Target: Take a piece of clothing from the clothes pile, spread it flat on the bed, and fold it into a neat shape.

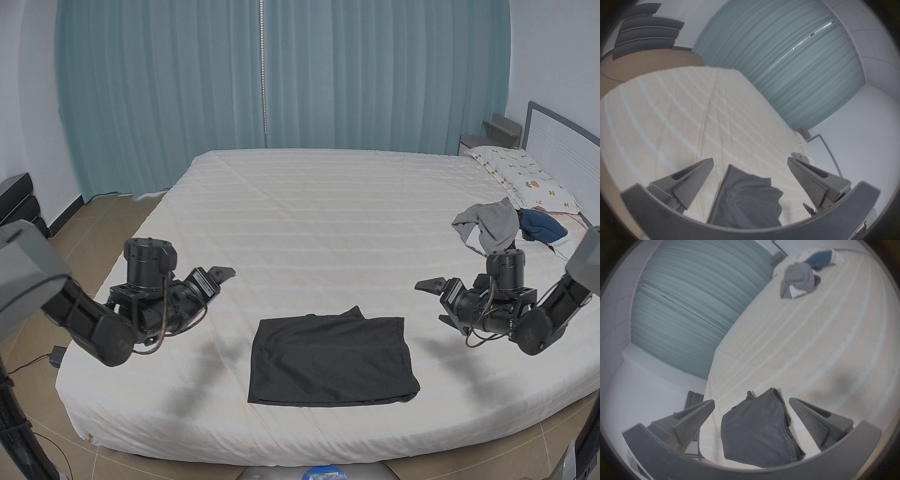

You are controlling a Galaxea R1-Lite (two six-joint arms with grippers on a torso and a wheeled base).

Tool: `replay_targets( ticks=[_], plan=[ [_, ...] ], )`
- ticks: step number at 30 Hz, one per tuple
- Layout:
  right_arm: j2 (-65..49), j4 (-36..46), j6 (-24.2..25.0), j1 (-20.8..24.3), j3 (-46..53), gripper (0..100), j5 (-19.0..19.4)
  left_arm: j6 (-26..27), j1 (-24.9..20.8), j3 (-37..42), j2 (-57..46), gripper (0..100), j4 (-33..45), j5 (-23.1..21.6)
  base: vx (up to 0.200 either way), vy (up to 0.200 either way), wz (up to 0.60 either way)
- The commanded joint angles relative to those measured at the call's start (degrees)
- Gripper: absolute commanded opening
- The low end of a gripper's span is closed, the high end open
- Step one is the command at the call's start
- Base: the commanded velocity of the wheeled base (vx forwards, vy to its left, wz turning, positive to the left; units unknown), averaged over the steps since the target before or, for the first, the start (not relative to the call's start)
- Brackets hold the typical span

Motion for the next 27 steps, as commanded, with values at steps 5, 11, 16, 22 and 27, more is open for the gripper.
replay_targets(
  ticks=[5,11,16,22,27],
  plan=[
    [-37.39,4.30,-23.92,-4.73,21.29,100,-6.45,11.43,6.50,13.07,-34.57,100,-0.09,1.27,0.000,0.000,0.00],
    [-49.87,4.39,-30.95,-10.09,27.71,100,-5.75,22.06,11.69,21.59,-47.67,100,0.00,1.44,0.000,0.000,0.00],
    [-60.33,5.36,-35.43,-11.76,31.84,100,-5.40,29.35,13.71,25.02,-60.94,100,2.11,2.85,0.000,0.000,0.00],
    [-74.22,15.38,-39.39,-11.76,33.24,100,-1.79,36.21,14.50,24.93,-73.77,100,13.00,5.84,0.000,0.000,0.00],
    [-91.44,39.20,-44.58,-10.89,29.90,100,-1.70,41.22,14.85,21.51,-90.91,100,32.78,6.63,0.000,0.000,0.00]
  ],
)
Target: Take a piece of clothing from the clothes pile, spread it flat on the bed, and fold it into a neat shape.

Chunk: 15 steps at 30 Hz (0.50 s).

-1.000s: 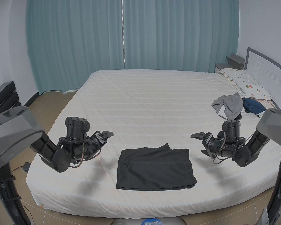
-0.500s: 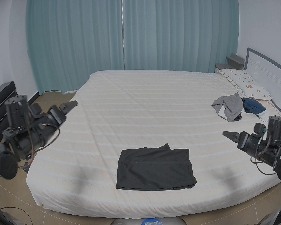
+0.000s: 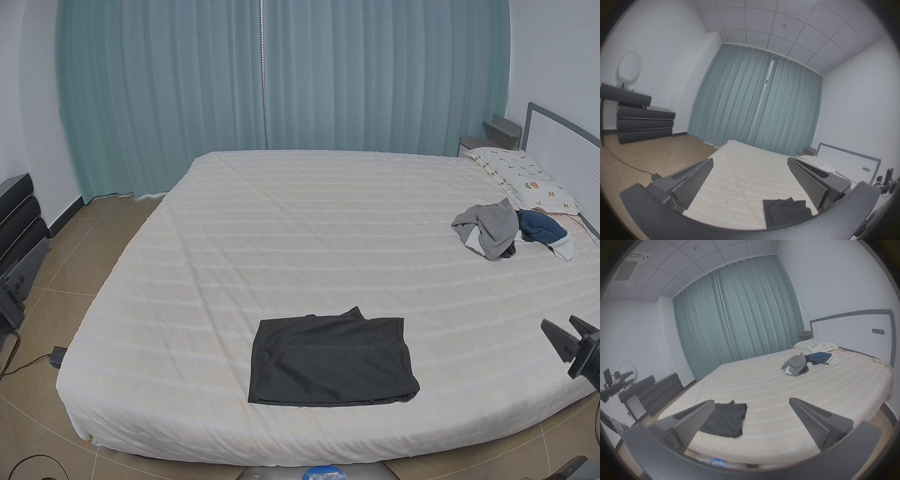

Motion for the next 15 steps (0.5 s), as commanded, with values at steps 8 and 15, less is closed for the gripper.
replay_targets(
  ticks=[8,15],
  plan=[
    [-39.51,36.99,-19.08,4.26,-5.32,100,0.50,8.62,2.16,-6.17,-36.76,100,34.29,3.05,0.000,0.000,0.00],
    [-39.43,36.73,-19.26,3.91,-3.12,100,-4.33,11.87,4.71,-2.22,-42.56,100,35.61,3.05,0.000,0.000,0.00]
  ],
)
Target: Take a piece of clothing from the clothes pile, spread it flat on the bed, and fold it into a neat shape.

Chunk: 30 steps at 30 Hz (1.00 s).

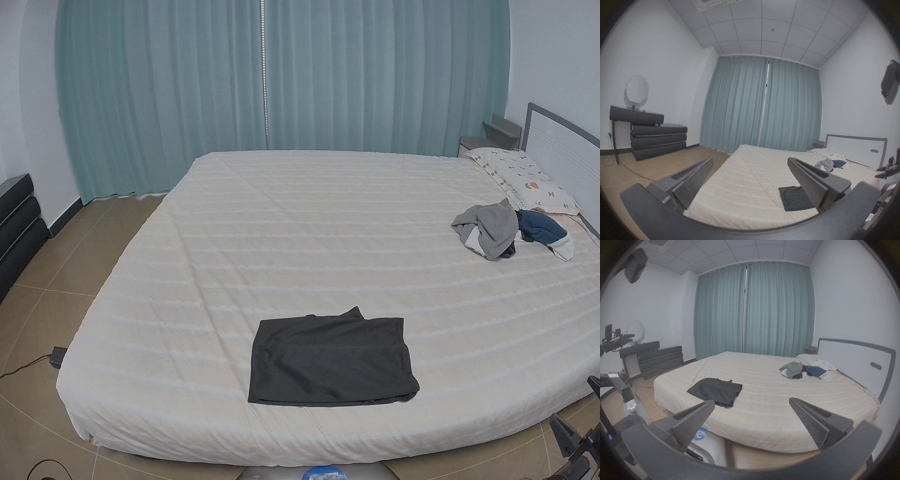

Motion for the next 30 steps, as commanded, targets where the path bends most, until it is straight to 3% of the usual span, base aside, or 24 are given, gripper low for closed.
replay_targets(
  ticks=[1,5,7,8,10,12,16,24,25,27,30],
  plan=[
    [-5.44,-0.29,-1.64,0.88,1.08,100,-3.20,4.38,1.95,2.58,-9.40,100,1.00,0.85,0.000,0.000,0.00],
    [-5.44,-4.68,-1.29,0.88,4.77,100,-7.41,7.28,1.95,5.21,-9.31,100,-1.37,1.55,0.000,0.000,0.00],
    [-5.44,-12.59,-1.64,0.88,10.48,100,-8.73,8.07,1.95,9.43,-9.40,100,-5.59,1.38,0.000,0.000,0.00],
    [-5.44,-16.46,-2.00,0.88,12.15,100,-8.82,8.68,1.95,12.68,-9.40,100,-9.81,1.03,0.000,0.000,0.00],
    [-5.44,-16.72,-2.17,0.53,12.15,100,-8.47,10.26,1.95,16.73,-9.40,100,-15.09,0.76,0.000,0.000,0.00],
    [-7.90,-15.05,-2.52,-3.34,12.15,100,-7.59,14.40,1.95,24.64,-9.40,100,-25.10,0.06,0.000,0.000,0.00],
    [-10.80,-14.00,-2.96,-4.48,11.89,100,-4.43,15.45,1.95,24.64,-9.40,100,-24.49,-1.79,0.000,0.000,0.00],
    [-11.06,-14.00,-2.17,-4.57,11.89,100,-3.90,15.19,1.95,24.64,-9.40,100,-13.15,-2.31,0.000,0.000,0.00],
    [-11.06,-14.00,-1.82,-4.57,11.89,100,-3.90,11.67,1.95,24.55,-9.40,100,-9.99,-3.37,0.000,0.000,0.00],
    [-11.06,-13.82,-0.33,-4.57,11.89,100,-3.72,9.47,1.95,24.64,-9.40,100,-10.87,-5.65,0.000,0.000,0.00],
    [-11.06,-12.59,1.08,-4.57,11.45,100,-2.23,9.21,1.95,24.64,-9.40,100,-10.87,-8.47,0.000,0.000,0.00]
  ],
)
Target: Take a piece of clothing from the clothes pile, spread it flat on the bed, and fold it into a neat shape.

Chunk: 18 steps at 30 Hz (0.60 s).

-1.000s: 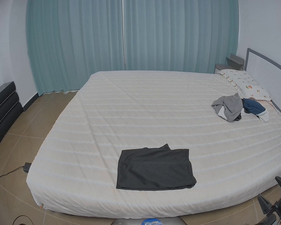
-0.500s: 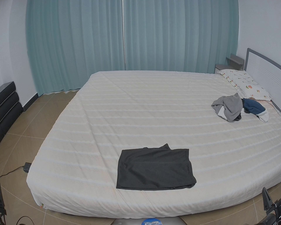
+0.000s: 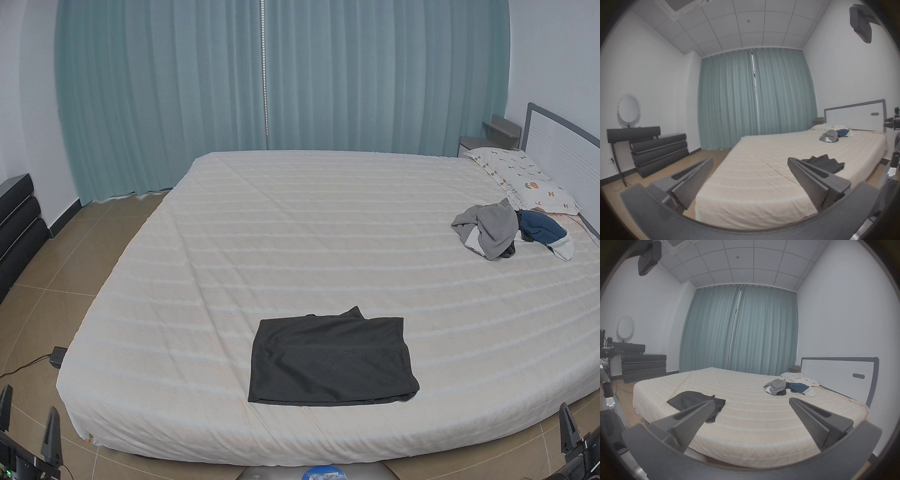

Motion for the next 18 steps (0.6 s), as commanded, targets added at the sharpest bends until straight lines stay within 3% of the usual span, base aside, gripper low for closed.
replay_targets(
  ticks=[1,8,12,14,16,18],
  plan=[
    [-0.79,1.61,2.05,-0.42,0.22,100,2.06,-2.90,0.01,0.96,-0.49,100,-0.15,-4.42,0.000,0.000,0.00],
    [-0.79,5.83,2.48,-0.42,-1.27,100,2.68,-2.81,-0.07,0.96,-0.40,100,-0.06,-10.58,0.000,0.000,0.00],
    [-0.79,6.62,7.67,-0.33,-1.54,100,2.85,-2.81,-0.07,0.78,-0.40,100,0.11,-12.86,0.000,0.000,0.00],
    [-0.79,6.09,9.25,-0.33,-1.36,100,2.06,-2.90,-0.07,0.70,-0.40,100,0.64,-11.63,0.000,0.000,0.00],
    [-0.79,5.74,9.87,-0.33,-1.19,100,-1.10,-1.67,-0.07,0.52,-0.49,100,1.26,-5.48,0.000,0.000,0.00],
    [-0.79,5.04,9.08,-0.33,-1.01,100,-1.72,-1.41,-0.07,0.52,-0.49,100,1.34,-2.49,0.000,0.000,0.00]
  ],
)
